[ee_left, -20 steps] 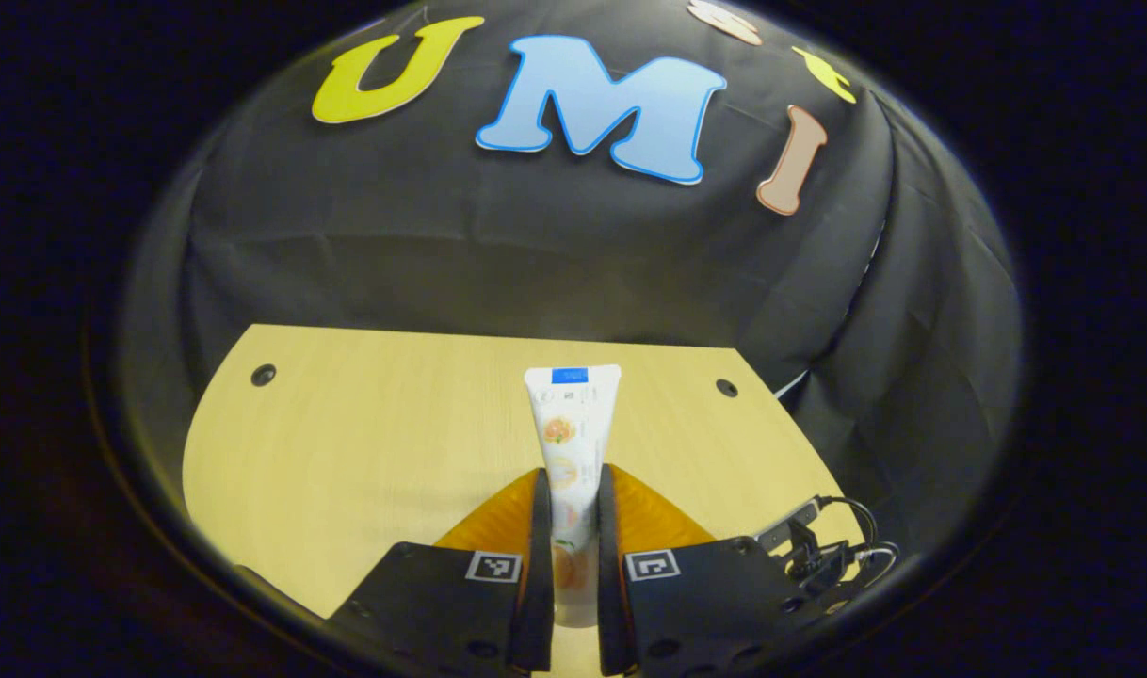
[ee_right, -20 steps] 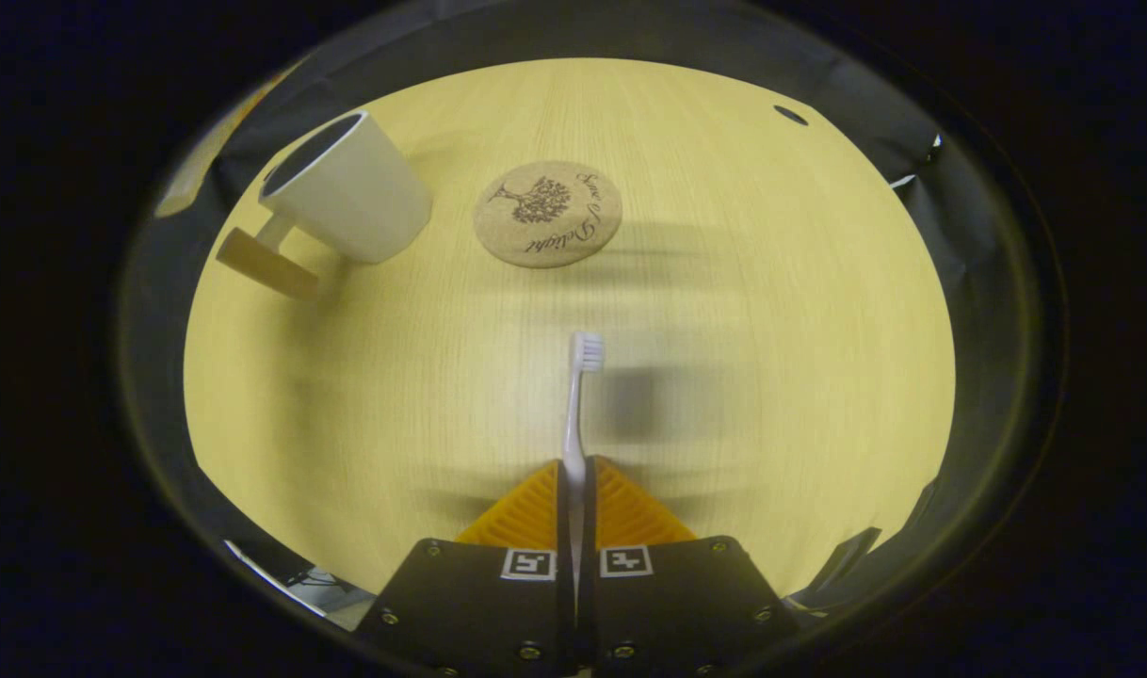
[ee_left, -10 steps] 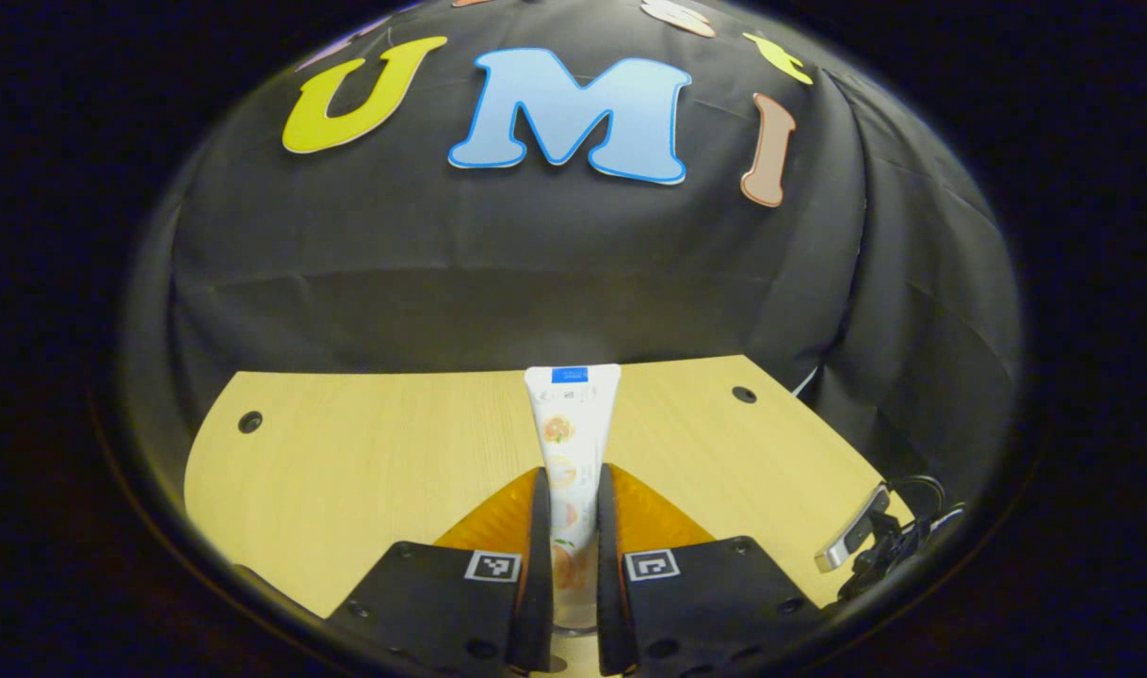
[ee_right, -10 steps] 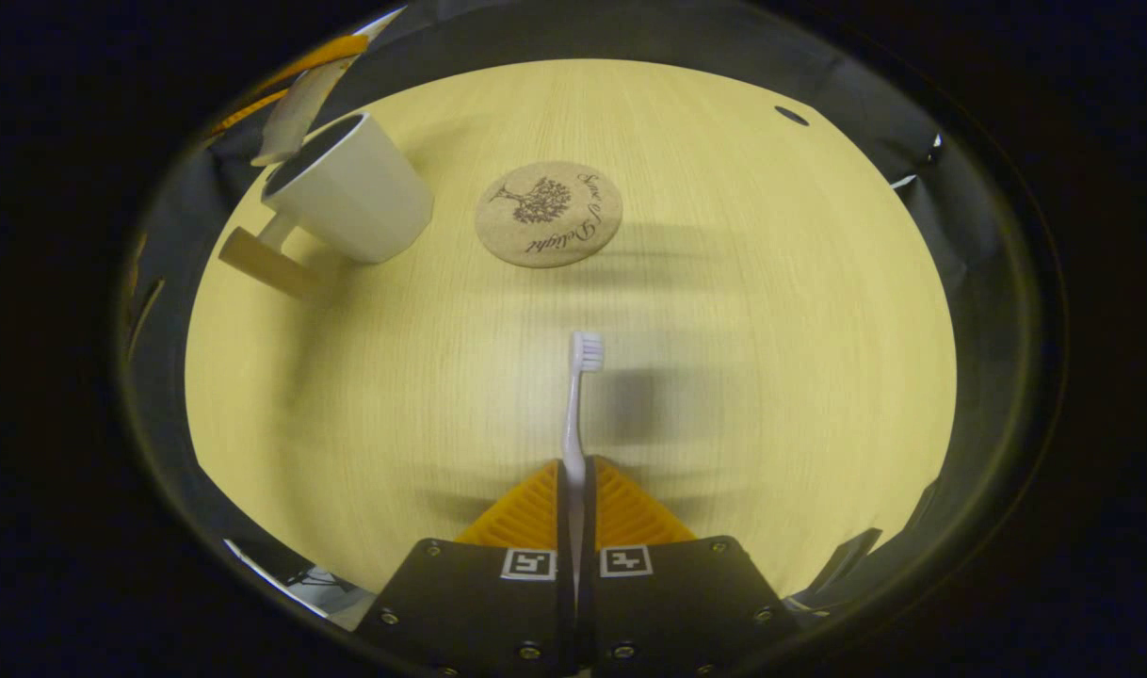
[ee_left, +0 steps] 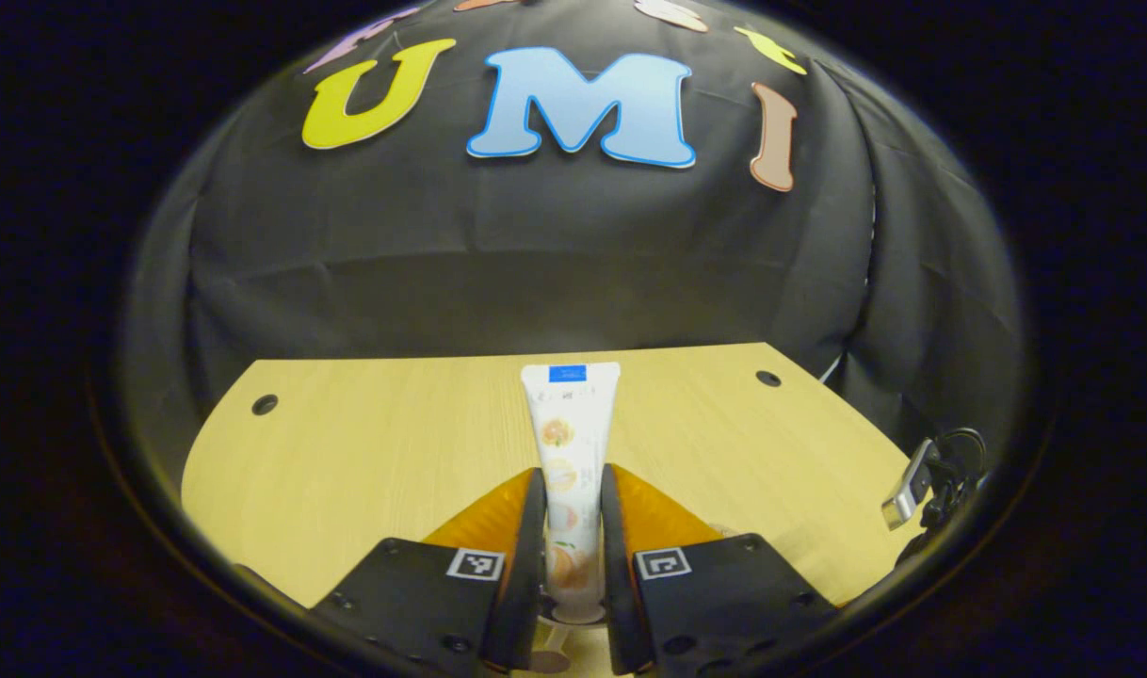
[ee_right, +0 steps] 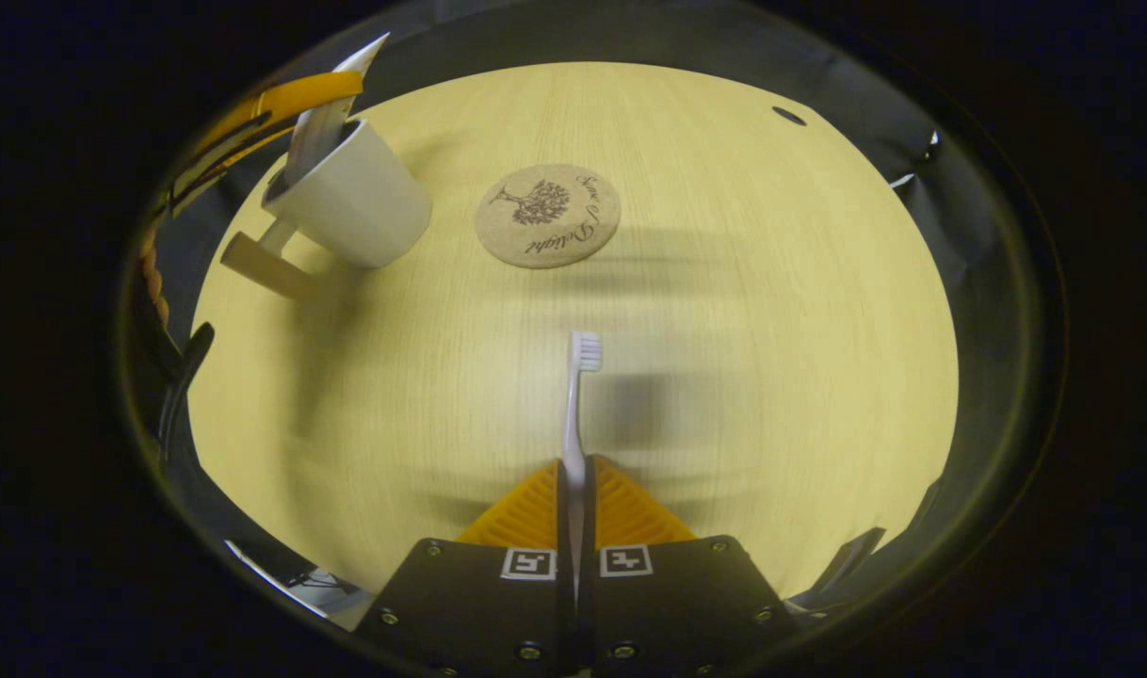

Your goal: Put the toothbrush and toothpaste on the desktop into the cup, then pick up the cup and place it on the coaster on the desktop.

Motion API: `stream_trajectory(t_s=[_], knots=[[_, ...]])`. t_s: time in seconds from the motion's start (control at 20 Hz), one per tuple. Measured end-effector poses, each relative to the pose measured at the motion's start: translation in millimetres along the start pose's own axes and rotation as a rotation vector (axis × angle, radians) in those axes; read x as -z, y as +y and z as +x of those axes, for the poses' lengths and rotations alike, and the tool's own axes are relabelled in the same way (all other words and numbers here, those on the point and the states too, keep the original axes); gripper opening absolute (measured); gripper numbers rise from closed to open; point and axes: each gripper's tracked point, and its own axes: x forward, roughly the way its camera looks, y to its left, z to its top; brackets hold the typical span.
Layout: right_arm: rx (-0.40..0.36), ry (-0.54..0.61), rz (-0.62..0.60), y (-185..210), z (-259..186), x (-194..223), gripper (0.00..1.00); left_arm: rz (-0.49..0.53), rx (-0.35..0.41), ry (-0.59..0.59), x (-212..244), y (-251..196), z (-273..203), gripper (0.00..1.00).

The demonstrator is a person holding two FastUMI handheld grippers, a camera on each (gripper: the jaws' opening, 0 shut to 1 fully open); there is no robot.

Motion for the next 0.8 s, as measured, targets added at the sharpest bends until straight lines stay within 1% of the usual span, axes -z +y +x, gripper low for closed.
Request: stream_trajectory(t_s=[0.05,0.15,0.25,0.3,0.4,0.45,0.5,0.55,0.6,0.7,0.75,0.8], knots=[[0.001,-0.001,0.000,0.1,0.1,-0.4,0.03,0.000,0.002,0.003,3.2,0.2,-0.9,0.34],[0.003,-0.003,0.000,0.4,0.0,-0.5,0.03,-0.012,0.001,0.004,2.8,0.9,-5.7,0.54],[0.005,-0.007,0.000,0.1,1.8,-0.9,0.03,-0.019,-0.001,-0.012,-0.9,1.8,-12.1,0.66],[0.006,-0.014,0.000,0.4,0.8,0.0,0.03,-0.015,-0.004,-0.017,-2.7,1.6,-15.2,0.75],[0.007,-0.030,0.000,0.3,0.4,0.3,0.03,-0.006,0.003,-0.029,-8.1,-0.7,-24.2,0.71],[0.006,-0.038,0.001,-0.1,-0.1,-0.7,0.02,-0.002,0.001,-0.040,-11.4,-1.5,-30.0,0.66],[0.003,-0.047,0.002,0.4,0.5,-0.7,0.02,0.001,-0.004,-0.056,-18.0,-1.9,-37.9,0.66],[-0.002,-0.051,0.006,0.6,0.0,-1.5,0.02,-0.002,-0.003,-0.069,-23.6,-2.8,-47.1,0.75],[-0.010,-0.053,0.013,0.9,-2.8,0.3,0.02,-0.006,-0.003,-0.086,-30.8,-3.5,-55.4,0.71],[-0.036,-0.076,0.037,4.9,-6.5,-8.4,0.02,-0.017,-0.006,-0.123,-46.3,-1.0,-72.0,0.72],[-0.047,-0.098,0.049,6.9,-12.4,-17.2,0.02,-0.025,-0.014,-0.137,-52.6,2.4,-80.8,0.70],[-0.058,-0.129,0.055,9.9,-19.5,-26.4,0.02,-0.034,-0.020,-0.152,-58.1,7.0,-88.5,0.72]])
